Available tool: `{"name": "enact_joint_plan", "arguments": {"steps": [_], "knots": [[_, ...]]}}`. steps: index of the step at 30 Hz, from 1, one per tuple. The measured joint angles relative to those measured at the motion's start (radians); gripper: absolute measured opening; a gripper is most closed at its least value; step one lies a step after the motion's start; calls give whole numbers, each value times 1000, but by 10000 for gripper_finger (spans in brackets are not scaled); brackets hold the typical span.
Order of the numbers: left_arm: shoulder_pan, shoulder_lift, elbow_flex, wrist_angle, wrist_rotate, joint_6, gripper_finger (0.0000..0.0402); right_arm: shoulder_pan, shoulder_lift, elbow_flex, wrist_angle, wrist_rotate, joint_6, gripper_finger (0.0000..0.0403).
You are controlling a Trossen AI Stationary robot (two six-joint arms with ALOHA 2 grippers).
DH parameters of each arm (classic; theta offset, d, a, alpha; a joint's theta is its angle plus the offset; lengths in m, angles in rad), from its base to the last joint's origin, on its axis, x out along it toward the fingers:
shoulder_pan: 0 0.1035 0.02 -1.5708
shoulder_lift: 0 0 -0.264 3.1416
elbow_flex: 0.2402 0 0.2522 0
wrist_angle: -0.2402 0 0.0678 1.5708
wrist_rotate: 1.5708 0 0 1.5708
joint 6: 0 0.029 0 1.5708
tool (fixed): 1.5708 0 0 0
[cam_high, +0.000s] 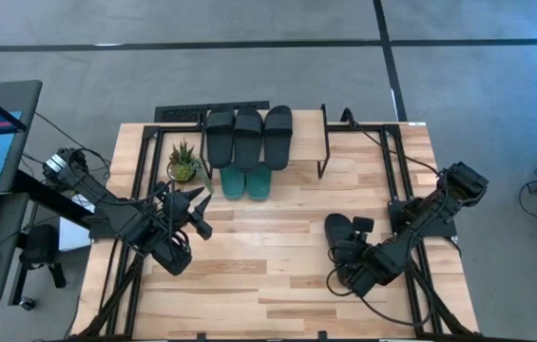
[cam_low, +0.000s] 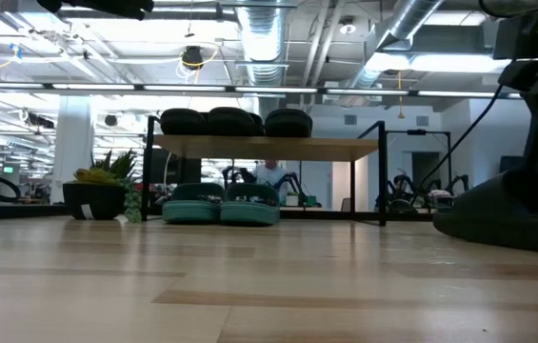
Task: Pick and place slides into the shelf
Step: Put the black slide on the shelf
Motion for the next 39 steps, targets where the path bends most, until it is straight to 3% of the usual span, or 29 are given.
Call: {"name": "enact_joint_plan", "arguments": {"steps": [9, 18, 39], "knots": [[0, 0, 0, 23, 0, 7, 125, 1, -1, 0, 7, -6, -40, 108], [0, 0, 0, 25, 1, 8, 125, 1, -1, 0, 16, -3, -190, 145], [-1, 0, 0, 49, 2, 24, 125, -9, -1, -18, 28, 21, -272, 96]]}}
